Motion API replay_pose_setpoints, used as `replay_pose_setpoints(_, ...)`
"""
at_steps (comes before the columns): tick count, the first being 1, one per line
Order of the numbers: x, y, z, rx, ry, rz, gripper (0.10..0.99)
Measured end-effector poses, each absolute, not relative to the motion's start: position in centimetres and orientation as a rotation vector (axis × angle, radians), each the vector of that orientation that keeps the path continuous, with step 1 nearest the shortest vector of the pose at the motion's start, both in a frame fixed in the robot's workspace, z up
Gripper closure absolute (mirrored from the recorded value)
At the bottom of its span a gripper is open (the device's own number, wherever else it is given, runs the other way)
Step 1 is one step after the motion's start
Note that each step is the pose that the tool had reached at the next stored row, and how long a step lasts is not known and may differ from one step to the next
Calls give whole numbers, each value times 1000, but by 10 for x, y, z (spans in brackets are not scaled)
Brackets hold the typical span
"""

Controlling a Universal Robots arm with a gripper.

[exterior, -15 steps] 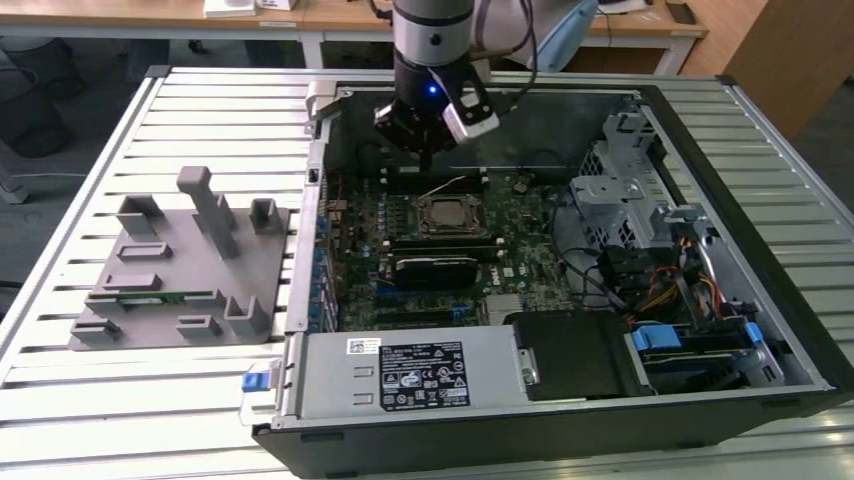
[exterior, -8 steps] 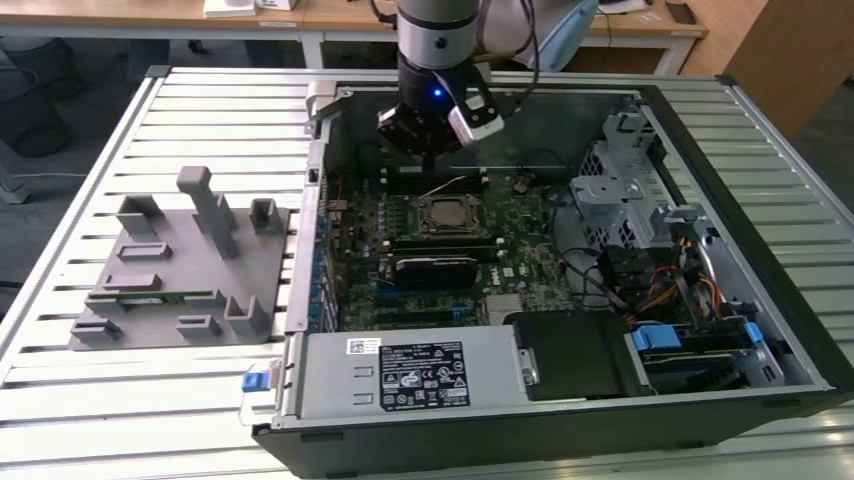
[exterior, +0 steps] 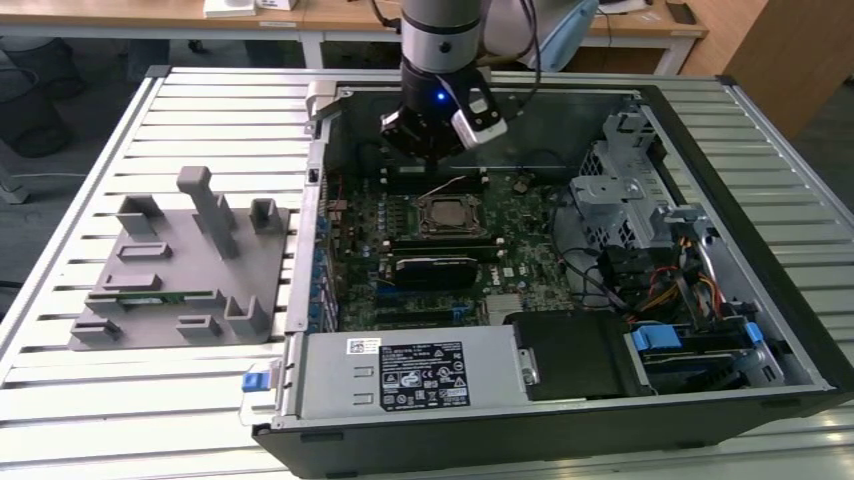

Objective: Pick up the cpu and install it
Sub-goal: 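Install the first cpu locking lever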

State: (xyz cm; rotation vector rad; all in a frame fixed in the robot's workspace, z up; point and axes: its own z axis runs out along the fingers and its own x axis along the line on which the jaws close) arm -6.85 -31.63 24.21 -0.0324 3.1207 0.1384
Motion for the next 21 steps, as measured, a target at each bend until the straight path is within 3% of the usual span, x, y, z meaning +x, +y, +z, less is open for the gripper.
replay_pose_setpoints(21, -53, -314, 231, -88, 3122, 119, 980)
